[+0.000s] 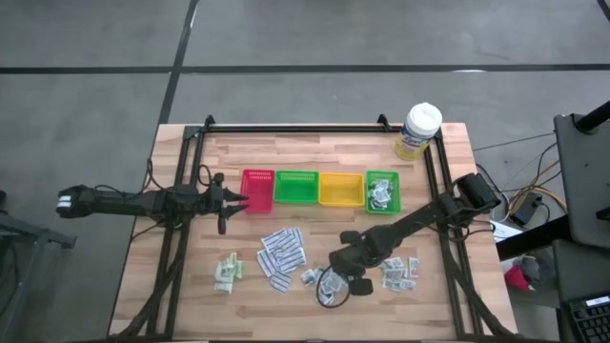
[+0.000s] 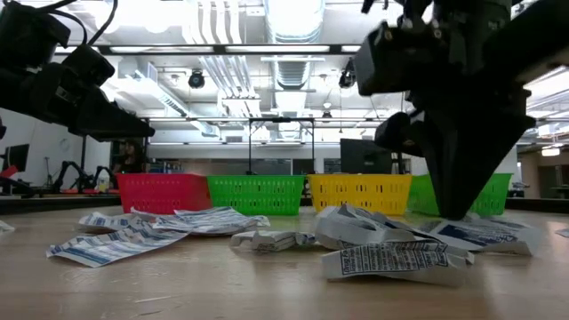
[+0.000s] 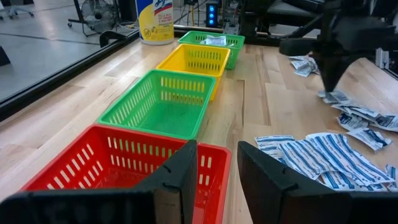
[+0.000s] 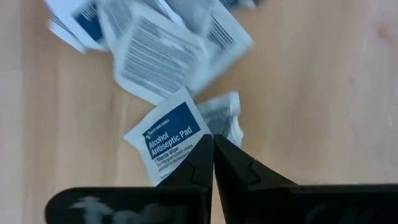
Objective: Pick & Place First Aid Supplies
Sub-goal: Put the blue alcohol pad into the right green bin
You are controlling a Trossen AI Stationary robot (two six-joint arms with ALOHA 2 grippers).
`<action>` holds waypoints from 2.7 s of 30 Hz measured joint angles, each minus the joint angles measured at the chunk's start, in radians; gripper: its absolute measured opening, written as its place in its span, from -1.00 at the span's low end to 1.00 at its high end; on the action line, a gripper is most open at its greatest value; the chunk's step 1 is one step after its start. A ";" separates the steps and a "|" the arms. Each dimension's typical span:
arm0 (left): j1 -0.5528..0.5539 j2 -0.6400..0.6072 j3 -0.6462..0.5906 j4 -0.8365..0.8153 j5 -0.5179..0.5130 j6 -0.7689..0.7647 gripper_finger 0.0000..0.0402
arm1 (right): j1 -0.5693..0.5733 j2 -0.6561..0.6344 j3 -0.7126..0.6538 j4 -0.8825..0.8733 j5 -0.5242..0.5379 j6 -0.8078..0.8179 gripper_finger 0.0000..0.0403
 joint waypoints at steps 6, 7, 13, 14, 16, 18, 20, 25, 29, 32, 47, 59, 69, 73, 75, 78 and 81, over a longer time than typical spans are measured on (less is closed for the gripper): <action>0.000 0.000 0.000 0.000 0.000 0.000 -0.44 | -0.002 0.000 0.000 -0.027 0.002 0.006 -0.96; 0.000 0.000 0.000 0.000 0.000 0.000 -0.44 | -0.002 0.000 0.000 -0.027 0.001 0.006 -0.96; 0.000 0.000 0.000 0.000 0.000 0.000 -0.44 | -0.002 -0.009 0.001 -0.057 -0.010 0.030 -0.96; 0.000 0.000 0.000 0.000 0.000 0.000 -0.44 | -0.002 -0.014 0.001 -0.071 -0.011 0.041 -0.96; 0.000 0.000 0.000 0.000 0.000 0.000 -0.44 | -0.002 -0.029 0.001 -0.095 -0.011 0.058 -0.96; 0.000 0.000 0.000 0.000 0.000 0.000 -0.44 | -0.002 -0.049 0.001 -0.108 -0.011 0.065 -0.96; 0.000 0.000 0.000 0.000 0.000 0.000 -0.44 | -0.002 -0.071 0.001 -0.110 -0.010 0.073 -0.96; 0.000 0.000 0.000 0.000 0.000 0.000 -0.44 | -0.003 -0.125 0.001 -0.137 -0.004 0.086 -0.96; 0.000 0.000 0.000 0.000 0.000 0.000 -0.44 | -0.003 -0.161 0.002 -0.215 0.055 0.117 -0.96; 0.000 0.000 0.000 0.000 0.000 0.000 -0.44 | -0.003 -0.196 0.002 -0.284 0.131 0.150 -0.96; 0.000 0.000 0.000 0.000 0.000 0.000 -0.44 | -0.003 -0.405 0.002 -0.555 0.619 0.400 -0.96; 0.000 0.000 0.000 0.000 0.000 0.000 -0.44 | -0.022 -0.438 0.001 -0.838 0.874 0.859 -0.96; 0.000 0.000 0.000 0.000 0.000 0.000 -0.44 | -0.143 -0.438 -0.027 -0.916 0.885 1.202 -0.96; 0.000 0.000 0.000 0.000 0.000 0.000 -0.44 | -0.214 -0.438 -0.062 -0.913 0.871 1.340 -0.96; 0.000 0.000 0.000 0.000 0.000 0.000 -0.44 | -0.248 -0.438 -0.080 -0.912 0.829 1.388 -0.96; 0.000 0.000 0.000 0.000 0.000 0.000 -0.44 | -0.287 -0.438 -0.108 -0.903 0.758 1.447 -0.96; 0.000 0.000 0.000 0.000 0.000 0.000 -0.44 | -0.308 -0.438 -0.136 -0.864 0.729 1.484 -0.96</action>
